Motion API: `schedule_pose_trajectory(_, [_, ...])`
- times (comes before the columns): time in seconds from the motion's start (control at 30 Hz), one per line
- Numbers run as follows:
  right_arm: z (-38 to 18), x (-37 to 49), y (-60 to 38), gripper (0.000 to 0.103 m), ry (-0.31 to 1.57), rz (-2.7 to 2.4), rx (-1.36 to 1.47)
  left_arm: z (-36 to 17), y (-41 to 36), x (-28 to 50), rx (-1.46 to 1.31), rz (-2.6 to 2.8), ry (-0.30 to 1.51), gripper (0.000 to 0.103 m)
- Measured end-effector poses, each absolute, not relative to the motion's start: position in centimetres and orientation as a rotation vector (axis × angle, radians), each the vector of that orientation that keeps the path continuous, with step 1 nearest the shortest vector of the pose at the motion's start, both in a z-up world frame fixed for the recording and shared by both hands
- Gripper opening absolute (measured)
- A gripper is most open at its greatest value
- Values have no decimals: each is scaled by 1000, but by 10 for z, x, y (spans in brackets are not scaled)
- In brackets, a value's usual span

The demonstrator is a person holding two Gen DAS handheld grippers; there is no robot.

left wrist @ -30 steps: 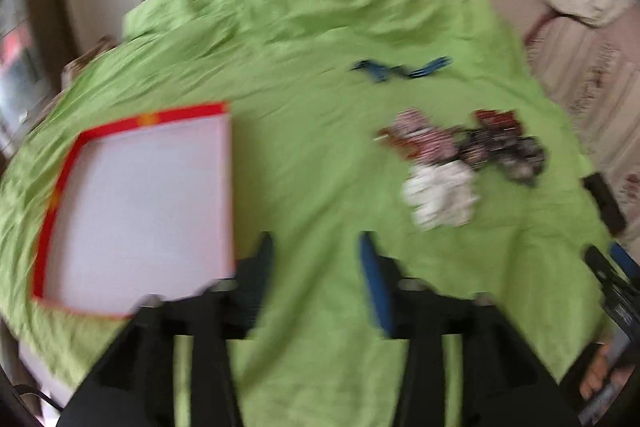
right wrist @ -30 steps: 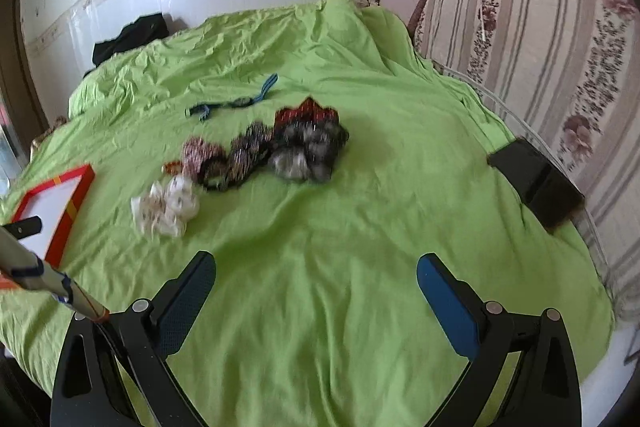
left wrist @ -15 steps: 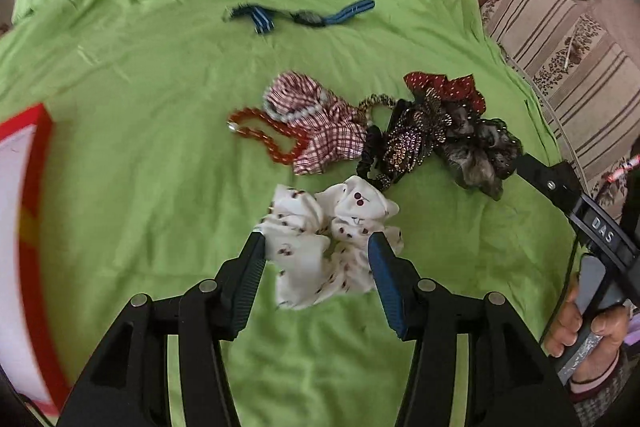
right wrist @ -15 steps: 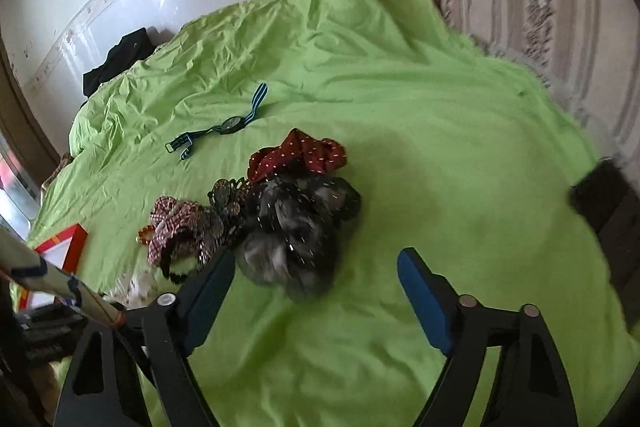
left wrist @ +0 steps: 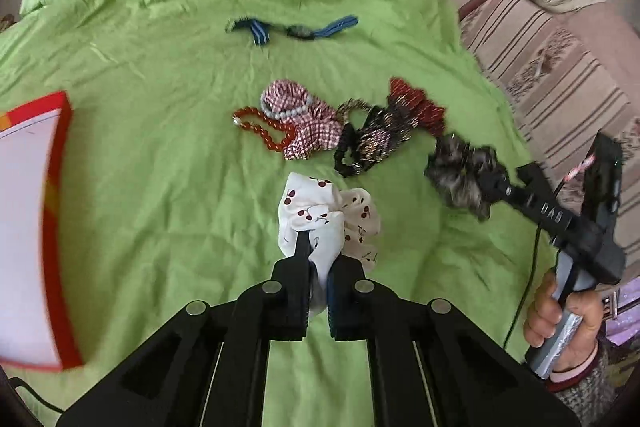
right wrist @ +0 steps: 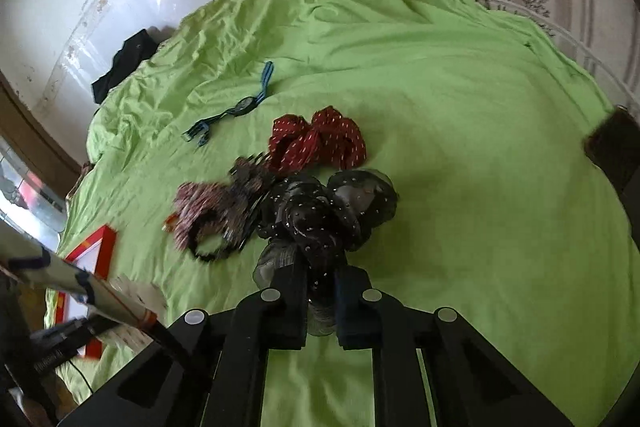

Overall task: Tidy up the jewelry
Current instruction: 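Grasp the white polka-dot scrunchie with the left gripper while the right grasps the black sheer scrunchie, then carry both scrunchies into the red-rimmed tray and open both grippers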

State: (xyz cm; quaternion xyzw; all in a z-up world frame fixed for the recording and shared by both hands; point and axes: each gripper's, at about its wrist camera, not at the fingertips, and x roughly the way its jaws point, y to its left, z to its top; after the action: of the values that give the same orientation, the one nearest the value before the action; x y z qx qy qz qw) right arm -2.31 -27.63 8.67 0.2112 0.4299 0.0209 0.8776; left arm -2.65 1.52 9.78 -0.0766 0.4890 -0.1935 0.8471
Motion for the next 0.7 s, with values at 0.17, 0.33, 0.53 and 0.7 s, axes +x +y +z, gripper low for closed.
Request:
schedule_pose_trajectory(0.17, [113,-55,-262,11,866,90,437,123,49,-60,-216,-397,983,6])
schedule_pose_trajectory(0.33, [143,-73,-219,11,852,185,398,138,108,-90,-246,-294,922,6])
schedule_pose_trajectory(0.53, [157,-73,-147,11,872,303,329,142,204,-109,-287,-99,889,6])
schedule_pose_trajectory(0.7, [161,-59,-77,11,897,406,279,139,274,-110,-325,15,872,6])
